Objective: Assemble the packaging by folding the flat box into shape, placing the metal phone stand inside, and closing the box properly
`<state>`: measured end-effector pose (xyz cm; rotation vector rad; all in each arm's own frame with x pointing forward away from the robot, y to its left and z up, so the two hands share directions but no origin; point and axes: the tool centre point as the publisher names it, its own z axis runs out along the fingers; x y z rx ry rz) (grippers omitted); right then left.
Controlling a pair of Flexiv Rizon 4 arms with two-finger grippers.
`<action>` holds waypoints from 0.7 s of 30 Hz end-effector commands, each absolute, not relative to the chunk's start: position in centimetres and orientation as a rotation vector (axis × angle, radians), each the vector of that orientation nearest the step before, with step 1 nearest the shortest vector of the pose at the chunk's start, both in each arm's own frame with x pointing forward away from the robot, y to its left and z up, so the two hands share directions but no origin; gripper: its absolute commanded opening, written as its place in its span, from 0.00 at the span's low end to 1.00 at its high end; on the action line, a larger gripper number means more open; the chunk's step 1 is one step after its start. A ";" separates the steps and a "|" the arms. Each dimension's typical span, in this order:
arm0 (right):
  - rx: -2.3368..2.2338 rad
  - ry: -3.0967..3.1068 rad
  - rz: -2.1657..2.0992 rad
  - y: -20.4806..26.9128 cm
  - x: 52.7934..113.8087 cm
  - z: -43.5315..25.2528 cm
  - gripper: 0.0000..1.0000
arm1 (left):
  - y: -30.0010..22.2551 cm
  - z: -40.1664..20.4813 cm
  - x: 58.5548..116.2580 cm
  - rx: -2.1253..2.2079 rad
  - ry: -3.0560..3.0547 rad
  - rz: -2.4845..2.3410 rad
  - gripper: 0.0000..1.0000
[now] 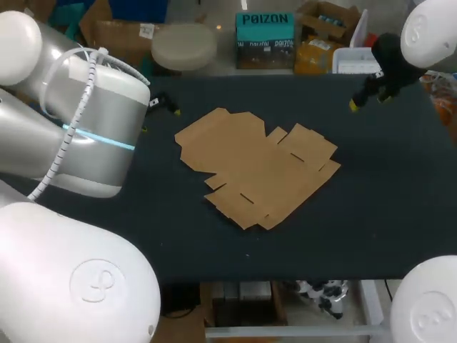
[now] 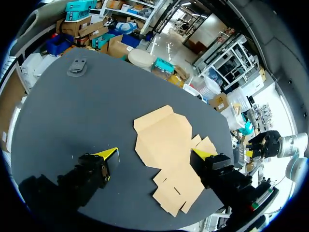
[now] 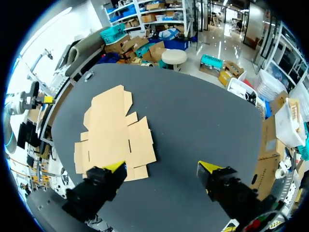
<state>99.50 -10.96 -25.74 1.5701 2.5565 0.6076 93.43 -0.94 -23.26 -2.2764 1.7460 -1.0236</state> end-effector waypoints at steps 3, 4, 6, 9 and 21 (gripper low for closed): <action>1.636 2.673 0.412 -11.1 99.1 -26.8 1.00 | -1.0 -23.4 91.4 -2.407 2.014 -0.751 1.00; 1.638 2.677 0.410 -11.1 99.0 -27.1 1.00 | -1.0 -23.6 91.1 -2.426 2.019 -0.754 1.00; 1.635 2.704 0.411 -10.9 98.8 -27.8 1.00 | -1.4 -24.1 90.2 -2.416 2.047 -0.752 1.00; 1.631 2.739 0.415 -10.6 98.6 -28.6 1.00 | -1.7 -24.6 89.5 -2.421 2.062 -0.751 1.00; 1.529 2.909 0.438 -8.5 98.7 -30.8 0.96 | -2.6 -25.8 87.9 -2.403 2.159 -0.767 1.00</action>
